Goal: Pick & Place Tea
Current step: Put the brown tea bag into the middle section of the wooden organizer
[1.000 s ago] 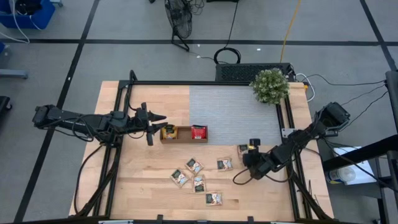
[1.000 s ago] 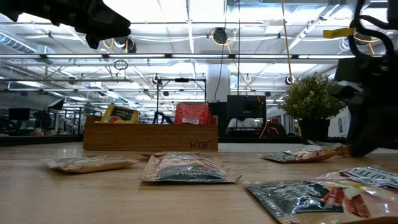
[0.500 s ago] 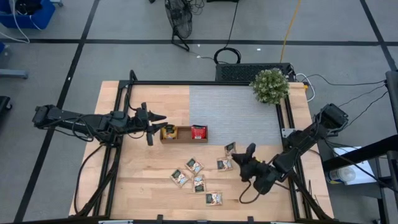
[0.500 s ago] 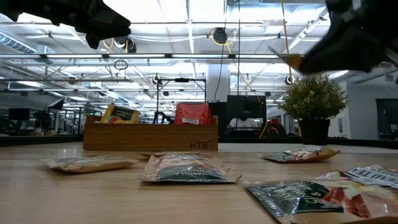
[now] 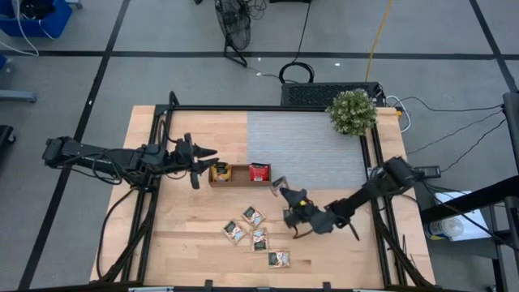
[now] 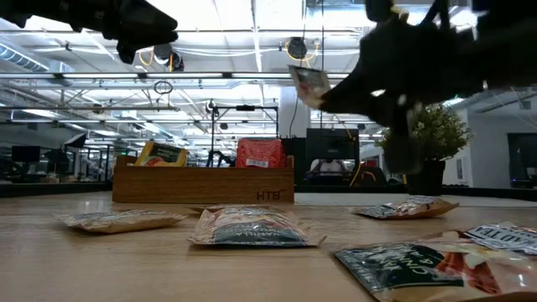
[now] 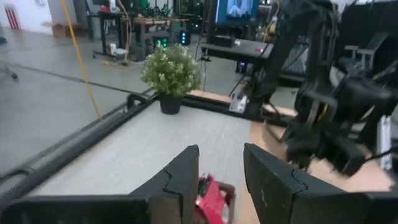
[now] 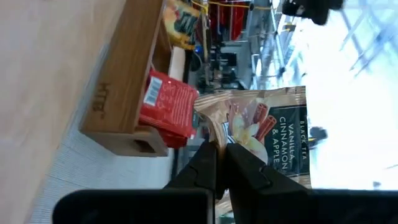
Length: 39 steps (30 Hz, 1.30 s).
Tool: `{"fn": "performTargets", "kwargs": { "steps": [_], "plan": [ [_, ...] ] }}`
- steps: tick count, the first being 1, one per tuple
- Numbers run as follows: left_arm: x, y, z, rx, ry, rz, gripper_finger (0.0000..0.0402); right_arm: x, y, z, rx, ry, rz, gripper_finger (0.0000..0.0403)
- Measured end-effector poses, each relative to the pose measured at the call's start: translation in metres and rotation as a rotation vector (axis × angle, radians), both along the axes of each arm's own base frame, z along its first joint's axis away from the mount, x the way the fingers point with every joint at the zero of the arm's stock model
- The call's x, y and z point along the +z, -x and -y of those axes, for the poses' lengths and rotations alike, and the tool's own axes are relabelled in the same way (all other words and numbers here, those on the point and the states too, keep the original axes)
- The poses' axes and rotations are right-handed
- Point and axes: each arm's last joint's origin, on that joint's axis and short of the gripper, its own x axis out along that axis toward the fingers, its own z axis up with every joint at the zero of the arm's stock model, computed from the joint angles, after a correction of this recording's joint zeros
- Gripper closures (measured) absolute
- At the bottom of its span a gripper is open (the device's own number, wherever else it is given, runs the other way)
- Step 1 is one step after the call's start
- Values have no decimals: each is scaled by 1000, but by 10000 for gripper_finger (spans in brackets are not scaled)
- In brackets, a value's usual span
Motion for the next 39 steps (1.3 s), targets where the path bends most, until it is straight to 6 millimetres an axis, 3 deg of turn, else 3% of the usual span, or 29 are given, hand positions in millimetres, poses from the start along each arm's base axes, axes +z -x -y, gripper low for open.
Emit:
{"fn": "performTargets", "kwargs": {
  "steps": [5, 13, 19, 24, 33, 39],
  "plan": [
    [6, 0, 0, -1, 47, 73, 270, -12, -11, 13, 46, 34, -19, 395],
    [3, -8, -2, 61, 84, 97, 270, -2, -23, 36, 50, -39, 97, 394],
    [-26, -44, 6, -95, 229, 78, 270, 0, -28, 44, 123, -31, 106, 393],
    [-41, -72, 5, -79, 270, 169, 267, 9, -36, 56, 129, -46, 181, 392],
    [-36, -111, 2, -54, 209, 113, 192, 11, -54, 78, 126, -71, 169, 391],
    [-34, -115, 2, -52, 160, 58, 170, 14, -55, 81, 118, -69, 185, 391]
  ]
}}
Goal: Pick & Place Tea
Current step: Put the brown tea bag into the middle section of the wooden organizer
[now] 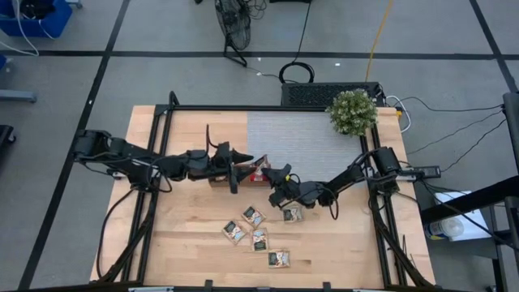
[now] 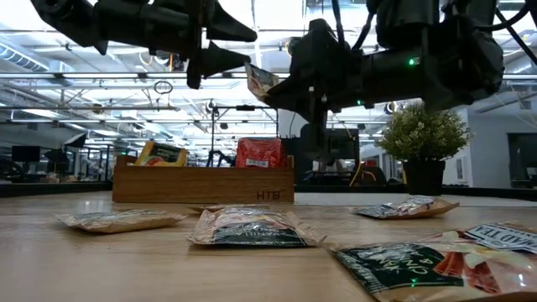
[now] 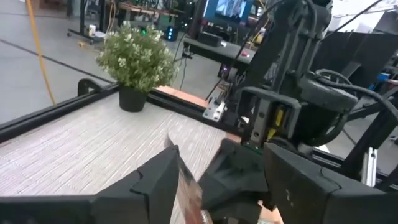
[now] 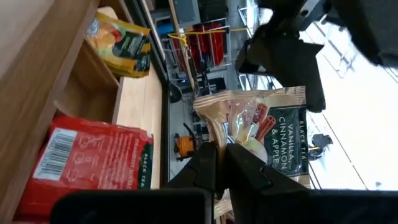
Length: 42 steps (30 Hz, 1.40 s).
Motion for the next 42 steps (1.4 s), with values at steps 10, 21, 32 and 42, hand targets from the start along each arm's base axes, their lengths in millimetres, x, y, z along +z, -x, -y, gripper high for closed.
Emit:
{"fn": "performTargets", "kwargs": {
  "steps": [10, 21, 32, 42],
  "plan": [
    [-5, 1, -4, 73, -1, -56, 169, 4, 0, 0, 26, 24, 20, 391],
    [-7, 1, -4, 86, -2, -71, 171, 10, -5, -3, 52, 14, 51, 391],
    [-7, 1, -10, 63, -37, -79, 385, 9, -4, -12, 79, -18, 64, 389],
    [28, 25, -16, 75, -232, -48, 399, 7, 3, -40, 161, -445, 284, 353]
  ]
}}
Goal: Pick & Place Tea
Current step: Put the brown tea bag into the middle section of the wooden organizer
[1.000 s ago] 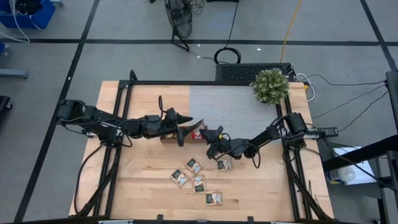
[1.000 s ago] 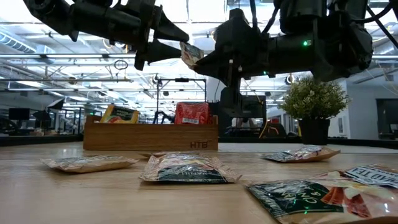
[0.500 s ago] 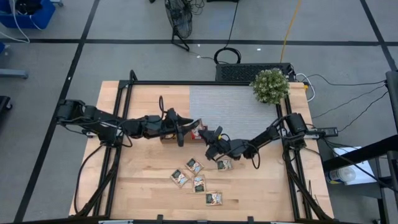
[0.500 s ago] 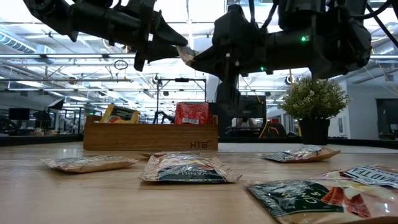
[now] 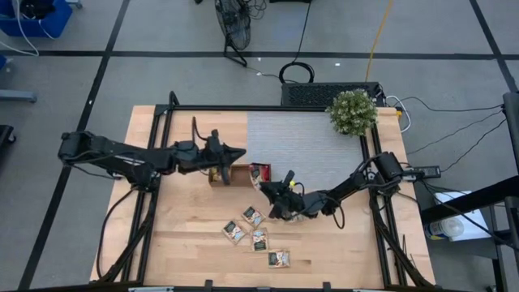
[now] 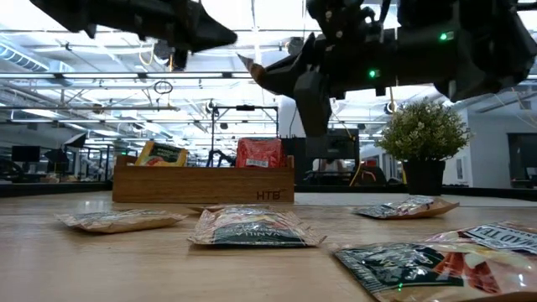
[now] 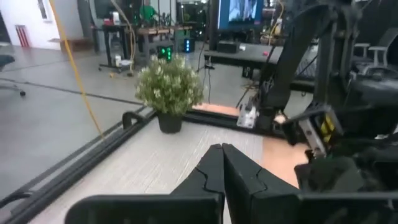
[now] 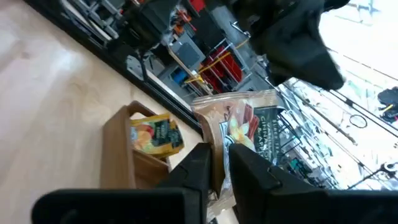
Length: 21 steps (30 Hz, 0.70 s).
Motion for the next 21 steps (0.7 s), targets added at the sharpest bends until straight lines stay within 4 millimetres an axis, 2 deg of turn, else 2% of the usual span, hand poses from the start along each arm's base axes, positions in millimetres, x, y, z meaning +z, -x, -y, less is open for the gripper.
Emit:
{"fn": "performTargets", "kwargs": {
  "steps": [4, 9, 12, 15, 18, 21],
  "plan": [
    [8, 13, 0, 0, 91, 3, 398, 2, 1, -5, 6, 80, -25, 354],
    [8, 13, 1, 1, 242, 34, 388, 4, -10, 3, -35, 234, -134, 395],
    [3, 10, 1, 8, 314, 27, 383, 3, -17, 11, -64, 362, -242, 400],
    [3, 10, 2, -14, 348, 36, 386, 2, -20, 13, -71, 397, -289, 402],
    [3, 10, 7, -70, 338, 21, 395, -1, -17, 4, -57, 403, -315, 401],
    [3, 10, 12, -114, 282, 4, 397, -9, -13, -12, 61, 395, -360, 402]
  ]
}}
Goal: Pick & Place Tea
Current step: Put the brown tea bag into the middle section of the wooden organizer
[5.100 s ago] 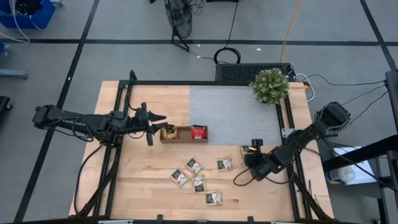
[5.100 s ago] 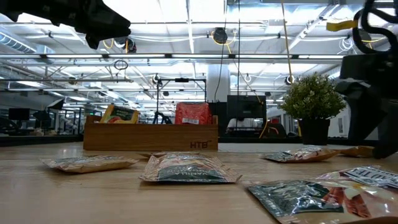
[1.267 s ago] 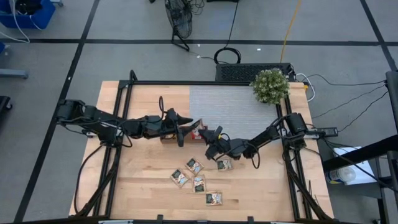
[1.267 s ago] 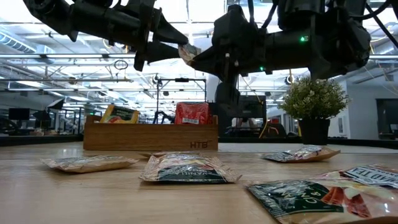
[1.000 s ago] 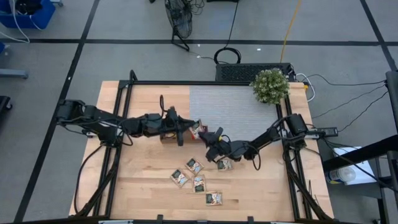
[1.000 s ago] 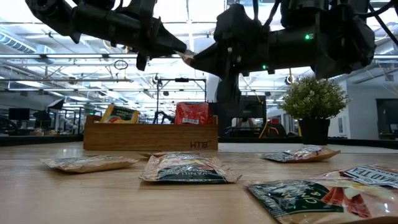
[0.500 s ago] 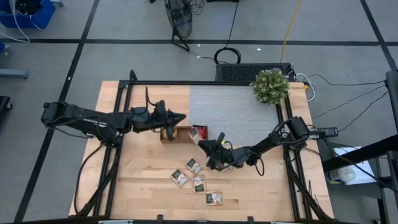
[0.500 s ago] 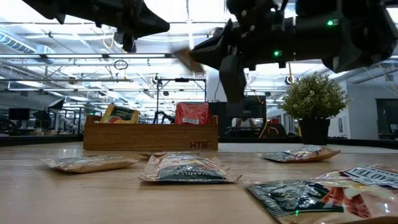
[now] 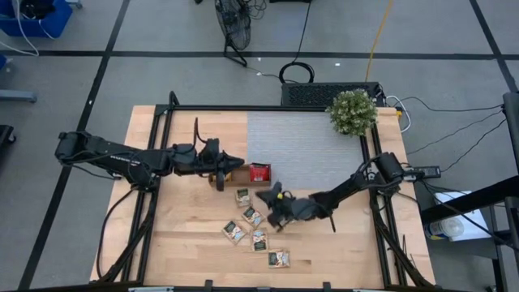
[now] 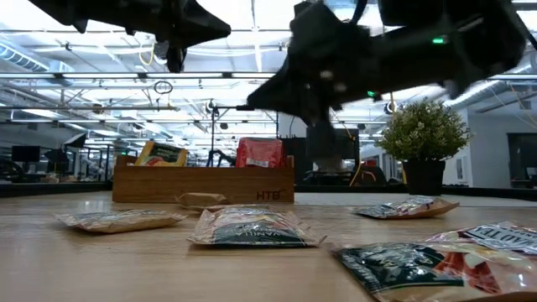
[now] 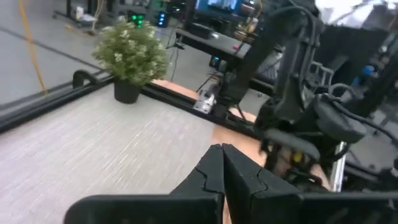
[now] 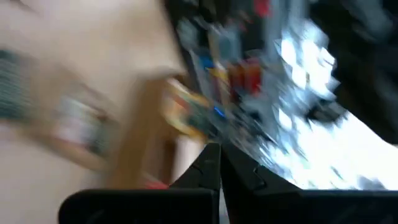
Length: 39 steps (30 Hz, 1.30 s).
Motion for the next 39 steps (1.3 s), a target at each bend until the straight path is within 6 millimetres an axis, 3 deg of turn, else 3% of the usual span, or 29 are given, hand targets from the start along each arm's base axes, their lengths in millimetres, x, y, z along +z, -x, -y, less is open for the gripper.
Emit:
{"fn": "performTargets", "kwargs": {
  "steps": [4, 7, 11, 16, 19, 22, 28, 39],
  "plan": [
    [-2, 0, 2, -13, -64, -24, 377, -4, 2, -18, 270, -291, -269, 402],
    [-5, 1, 2, -16, -87, -59, 361, 1, -8, -14, 331, -598, -463, 402],
    [-8, 1, 1, -6, -93, -90, 344, 19, -24, -3, 280, -672, -409, 379],
    [-11, 2, 0, 1, -89, -127, 331, 34, -41, 10, 234, -780, -323, 285],
    [-12, 2, 0, 1, -78, -134, 330, 26, -47, 22, 174, -838, -306, 229],
    [-12, 2, 0, 3, -71, -135, 330, 11, -51, 31, 127, -869, -317, 199],
    [-12, 2, 0, 2, -83, -138, 330, -12, -57, 37, 110, -897, -329, 197],
    [-12, 2, 0, 3, -88, -138, 330, -16, -61, 52, 89, -938, -304, 227]
  ]
}}
